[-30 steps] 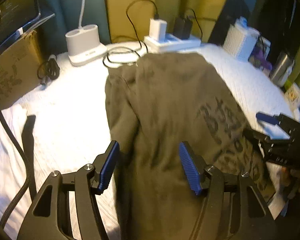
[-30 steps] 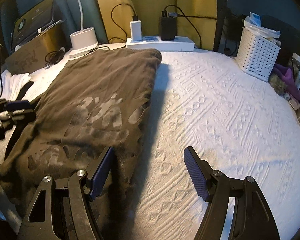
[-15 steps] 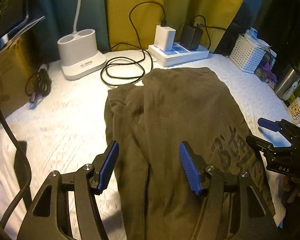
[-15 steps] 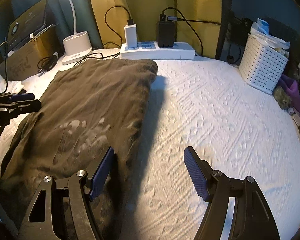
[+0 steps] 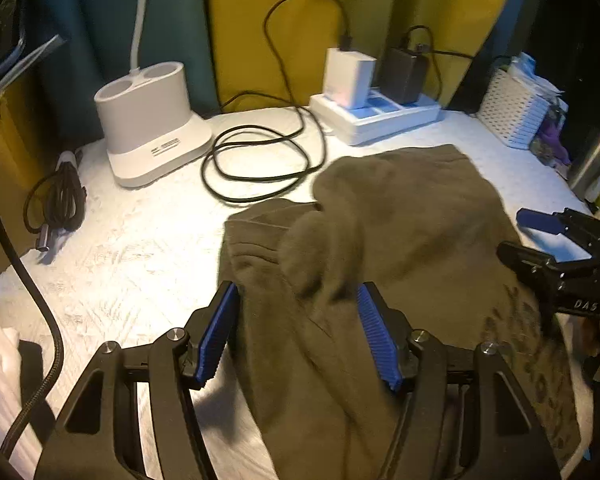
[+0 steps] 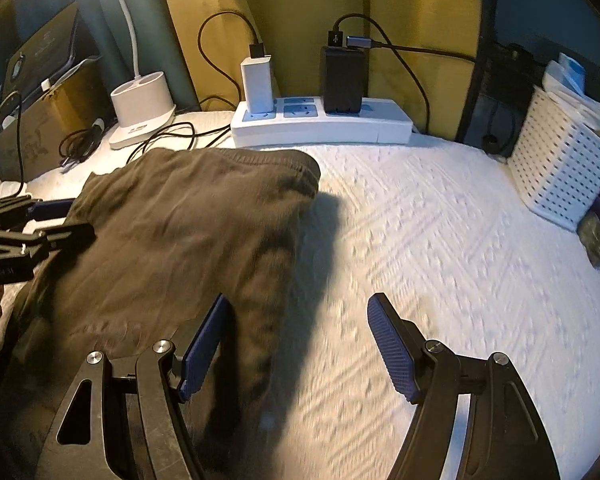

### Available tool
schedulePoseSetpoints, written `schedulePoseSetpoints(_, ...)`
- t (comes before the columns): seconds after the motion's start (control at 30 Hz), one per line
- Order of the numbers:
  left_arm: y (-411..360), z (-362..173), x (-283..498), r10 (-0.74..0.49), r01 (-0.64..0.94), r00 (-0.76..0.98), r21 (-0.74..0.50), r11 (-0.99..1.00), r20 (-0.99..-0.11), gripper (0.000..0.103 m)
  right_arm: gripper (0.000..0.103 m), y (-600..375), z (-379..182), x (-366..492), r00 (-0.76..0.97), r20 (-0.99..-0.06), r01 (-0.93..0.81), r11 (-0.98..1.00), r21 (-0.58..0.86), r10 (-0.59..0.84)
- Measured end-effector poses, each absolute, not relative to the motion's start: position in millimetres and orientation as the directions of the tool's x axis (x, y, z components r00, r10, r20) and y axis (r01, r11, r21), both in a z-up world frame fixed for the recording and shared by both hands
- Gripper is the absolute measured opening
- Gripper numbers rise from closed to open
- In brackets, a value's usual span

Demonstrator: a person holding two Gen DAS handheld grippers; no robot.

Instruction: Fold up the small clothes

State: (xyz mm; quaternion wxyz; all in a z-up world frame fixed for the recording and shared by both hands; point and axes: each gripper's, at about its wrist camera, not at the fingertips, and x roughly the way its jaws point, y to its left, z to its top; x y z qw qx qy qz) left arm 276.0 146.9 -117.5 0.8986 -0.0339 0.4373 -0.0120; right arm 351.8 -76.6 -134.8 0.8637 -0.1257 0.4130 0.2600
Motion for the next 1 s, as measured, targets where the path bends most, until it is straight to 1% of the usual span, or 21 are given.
schedulePoseSetpoints(0.1, 149, -121, 275, -0.033, -0.018, 0.639, -0.058, 0.998, -0.769, 0.058, 0.076, -69, -139, 361, 0.524, -0.782, -0.561, 0.827, -0.021, 0.336)
schedulePoseSetpoints(0.17, 151, -121, 276, -0.040, -0.023, 0.639, -0.070, 0.997, -0.768, 0.058, 0.077, -67, -138, 364, 0.532, -0.778, -0.562, 0.826, -0.030, 0.333)
schedulePoseSetpoints(0.33, 166, -117, 278, -0.106, -0.048, 0.626, -0.174, 0.983, -0.772, 0.059, 0.077, -70, -132, 369, 0.533, -0.774, -0.554, 0.832, -0.014, 0.342)
schedulePoseSetpoints(0.4, 171, -115, 278, -0.121, -0.059, 0.630, -0.203, 0.977, -0.768, 0.064, 0.079, -74, -129, 370, 0.534, -0.767, -0.551, 0.834, 0.004, 0.356)
schedulePoseSetpoints(0.43, 172, -115, 278, -0.117, -0.066, 0.631, -0.203, 0.977, -0.767, 0.069, 0.079, -75, -129, 372, 0.530, -0.766, -0.551, 0.835, 0.016, 0.364)
schedulePoseSetpoints(0.47, 173, -116, 277, -0.114, -0.072, 0.632, -0.204, 0.976, -0.766, 0.072, 0.079, -77, -128, 373, 0.522, -0.766, -0.551, 0.834, 0.032, 0.375)
schedulePoseSetpoints(0.57, 172, -118, 279, -0.139, -0.069, 0.622, -0.231, 0.971, -0.770, 0.073, 0.080, -82, -128, 379, 0.508, -0.758, -0.549, 0.832, 0.080, 0.409)
schedulePoseSetpoints(0.7, 156, -117, 282, -0.161, -0.019, 0.610, -0.217, 0.976, -0.776, 0.073, 0.081, -81, -134, 386, 0.486, -0.757, -0.558, 0.821, 0.116, 0.437)
schedulePoseSetpoints(0.83, 138, -121, 287, -0.120, 0.034, 0.614, -0.126, 0.991, -0.780, 0.073, 0.084, -71, -144, 393, 0.454, -0.758, -0.573, 0.805, 0.155, 0.469)
schedulePoseSetpoints(0.87, 137, -122, 288, -0.123, 0.039, 0.615, -0.125, 0.991, -0.779, 0.073, 0.088, -68, -145, 394, 0.460, -0.751, -0.577, 0.802, 0.151, 0.473)
schedulePoseSetpoints(0.93, 136, -122, 291, -0.132, 0.049, 0.617, -0.130, 0.990, -0.776, 0.073, 0.089, -62, -146, 395, 0.449, -0.749, -0.588, 0.792, 0.162, 0.487)
schedulePoseSetpoints(1.0, 130, -123, 293, -0.156, 0.088, 0.618, -0.129, 0.988, -0.771, 0.069, 0.089, -54, -148, 395, 0.418, -0.738, -0.612, 0.765, 0.201, 0.529)
